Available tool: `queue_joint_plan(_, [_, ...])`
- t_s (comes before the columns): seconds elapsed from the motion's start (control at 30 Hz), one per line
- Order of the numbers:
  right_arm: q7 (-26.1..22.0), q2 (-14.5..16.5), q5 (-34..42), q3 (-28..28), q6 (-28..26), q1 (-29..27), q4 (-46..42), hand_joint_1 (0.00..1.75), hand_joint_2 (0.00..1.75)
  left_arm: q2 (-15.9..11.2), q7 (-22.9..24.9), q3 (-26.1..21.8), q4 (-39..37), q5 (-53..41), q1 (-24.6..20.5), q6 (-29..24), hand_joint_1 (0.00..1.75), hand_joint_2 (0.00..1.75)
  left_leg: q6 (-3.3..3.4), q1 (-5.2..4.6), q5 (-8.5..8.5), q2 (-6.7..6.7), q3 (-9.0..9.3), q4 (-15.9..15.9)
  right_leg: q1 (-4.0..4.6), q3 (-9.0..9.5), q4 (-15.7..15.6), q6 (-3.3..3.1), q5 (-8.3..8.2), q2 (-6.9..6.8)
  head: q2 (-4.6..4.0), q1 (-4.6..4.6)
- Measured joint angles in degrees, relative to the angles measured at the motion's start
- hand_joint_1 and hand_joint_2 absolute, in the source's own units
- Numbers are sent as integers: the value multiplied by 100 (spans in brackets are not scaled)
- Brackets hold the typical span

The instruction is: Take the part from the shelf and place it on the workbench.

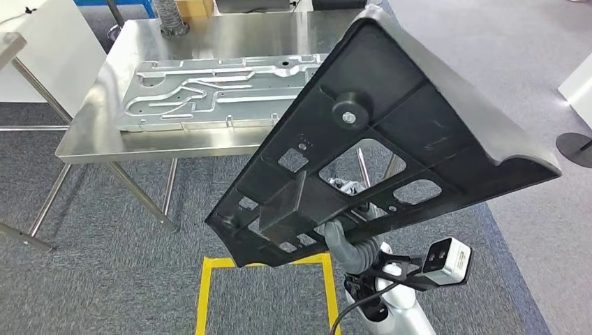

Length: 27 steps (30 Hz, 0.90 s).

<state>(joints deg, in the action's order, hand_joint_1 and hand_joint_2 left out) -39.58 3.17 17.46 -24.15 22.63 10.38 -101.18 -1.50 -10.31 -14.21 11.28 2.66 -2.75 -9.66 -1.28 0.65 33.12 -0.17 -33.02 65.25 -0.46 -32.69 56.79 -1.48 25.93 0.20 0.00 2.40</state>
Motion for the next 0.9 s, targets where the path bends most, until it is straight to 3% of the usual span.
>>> queue_joint_plan(0.07, [-3,0,0,0,0,-29,4,136,175,-2,1,0,0,-7,15,-5,0,175,-31,6,203,0,-477,746,7,65,1,-15,63,1,0,0])
queue_joint_plan(0.1, [-2,0,0,0,-1,-46,6,136,175,-2,1,0,0,-9,27,-7,0,175,-36,7,140,0,-618,876,10,109,3,-15,100,7,0,0])
queue_joint_plan(0.13, [-2,0,0,0,-1,-59,7,136,175,-1,2,0,0,-9,38,-7,0,175,-31,7,-52,0,-638,759,11,164,4,-10,140,15,0,0])
queue_joint_plan(0.2, [-2,0,0,0,-1,-68,7,136,175,-2,2,-1,-1,-10,49,-7,0,175,3,4,-622,0,-406,0,12,296,1,14,236,25,0,-1])
queue_joint_plan(0.23, [-3,0,0,0,0,-67,8,136,175,-3,2,-1,-1,-9,53,-7,0,175,27,-10,-815,-1,-268,-363,21,340,8,36,281,28,0,-1])
queue_joint_plan(0.3, [-4,0,1,0,0,-68,11,136,175,-4,2,-2,-2,-11,45,-7,0,175,87,-41,-913,-6,-147,-694,30,362,8,94,336,35,0,-1])
queue_joint_plan(0.4, [-4,1,-1,2,3,-68,9,136,175,-4,-2,-2,-2,-13,39,-5,0,175,176,-34,-858,-14,-114,-753,33,369,15,189,391,35,0,-1])
queue_joint_plan(0.47, [-8,1,0,10,10,-60,4,136,175,-2,-4,-2,-2,-14,39,4,0,175,241,-3,-833,-11,-43,-808,29,203,382,246,571,23,0,-2])
queue_joint_plan(0.57, [-11,-5,0,22,13,-72,6,136,175,-2,-5,-2,-2,-17,33,13,0,175,296,-6,-753,-8,42,-817,6,-512,1561,296,959,14,0,-2])
queue_joint_plan(0.6, [-11,-8,0,26,13,-77,8,136,175,-2,-5,-3,-2,-17,37,13,0,175,296,-6,-720,-11,83,-816,2,-682,1750,303,928,13,0,-2])
queue_joint_plan(0.63, [-11,-9,0,29,13,-80,8,136,175,-2,-5,-3,-2,-17,40,13,0,175,290,-6,-682,-15,135,-815,-1,-739,1706,302,768,12,0,-2])
queue_joint_plan(0.7, [-11,-10,0,33,13,-79,8,136,175,1,-5,-4,-2,-17,44,14,0,175,264,-6,-590,-25,255,-814,-4,-542,998,271,195,8,0,-2])
queue_joint_plan(0.77, [-12,-10,0,38,13,-76,10,136,175,10,-6,-4,-2,-17,37,17,0,175,210,-21,-505,-34,325,-807,20,-287,331,212,-123,2,0,-1])
queue_joint_plan(0.9, [-13,-13,-1,56,12,-76,11,136,175,18,-6,-4,-2,-20,16,17,0,175,80,-26,-413,-19,377,-808,36,-191,118,84,-75,23,0,0])
